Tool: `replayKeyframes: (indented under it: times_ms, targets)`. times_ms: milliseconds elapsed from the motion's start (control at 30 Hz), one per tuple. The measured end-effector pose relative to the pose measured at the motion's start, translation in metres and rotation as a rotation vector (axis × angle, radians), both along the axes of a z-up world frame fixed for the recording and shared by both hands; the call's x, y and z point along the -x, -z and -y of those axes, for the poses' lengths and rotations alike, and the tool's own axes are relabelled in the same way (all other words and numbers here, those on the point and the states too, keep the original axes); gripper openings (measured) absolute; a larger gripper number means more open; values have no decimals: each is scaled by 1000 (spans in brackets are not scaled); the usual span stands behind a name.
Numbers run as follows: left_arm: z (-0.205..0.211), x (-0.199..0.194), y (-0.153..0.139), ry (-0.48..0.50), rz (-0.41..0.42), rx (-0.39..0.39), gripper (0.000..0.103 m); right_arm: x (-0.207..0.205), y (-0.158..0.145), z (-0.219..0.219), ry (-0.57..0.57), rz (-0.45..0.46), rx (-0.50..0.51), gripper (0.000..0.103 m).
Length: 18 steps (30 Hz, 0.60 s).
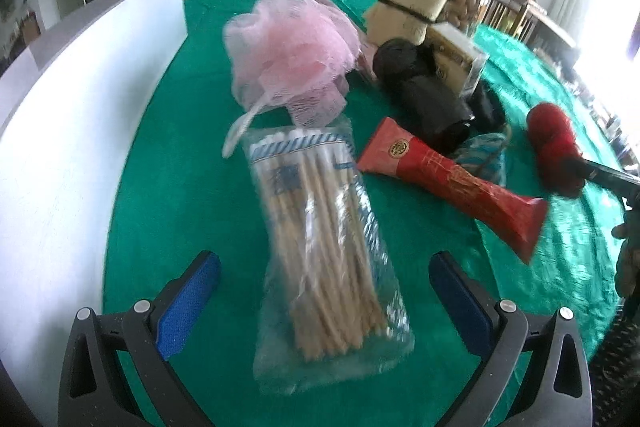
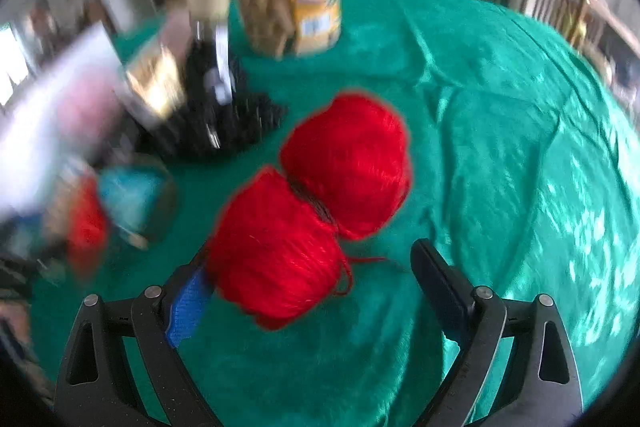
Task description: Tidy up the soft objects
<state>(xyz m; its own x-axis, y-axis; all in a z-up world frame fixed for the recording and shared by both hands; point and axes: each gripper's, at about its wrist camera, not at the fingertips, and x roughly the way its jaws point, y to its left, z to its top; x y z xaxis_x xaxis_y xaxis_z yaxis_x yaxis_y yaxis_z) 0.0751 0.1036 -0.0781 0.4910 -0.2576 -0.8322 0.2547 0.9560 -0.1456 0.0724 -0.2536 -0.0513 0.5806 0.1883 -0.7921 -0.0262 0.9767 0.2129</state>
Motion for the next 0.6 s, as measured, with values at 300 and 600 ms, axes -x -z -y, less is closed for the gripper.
replayKeyframes:
  times_ms: [300,600]
  targets:
    - [6,-4,-10,58,2,-8,93,-65,-37,-40,-118,-29,41,94]
    - [14,-9,-3,30,24,-96,35,-131,4,-108,-211,-163,102,28]
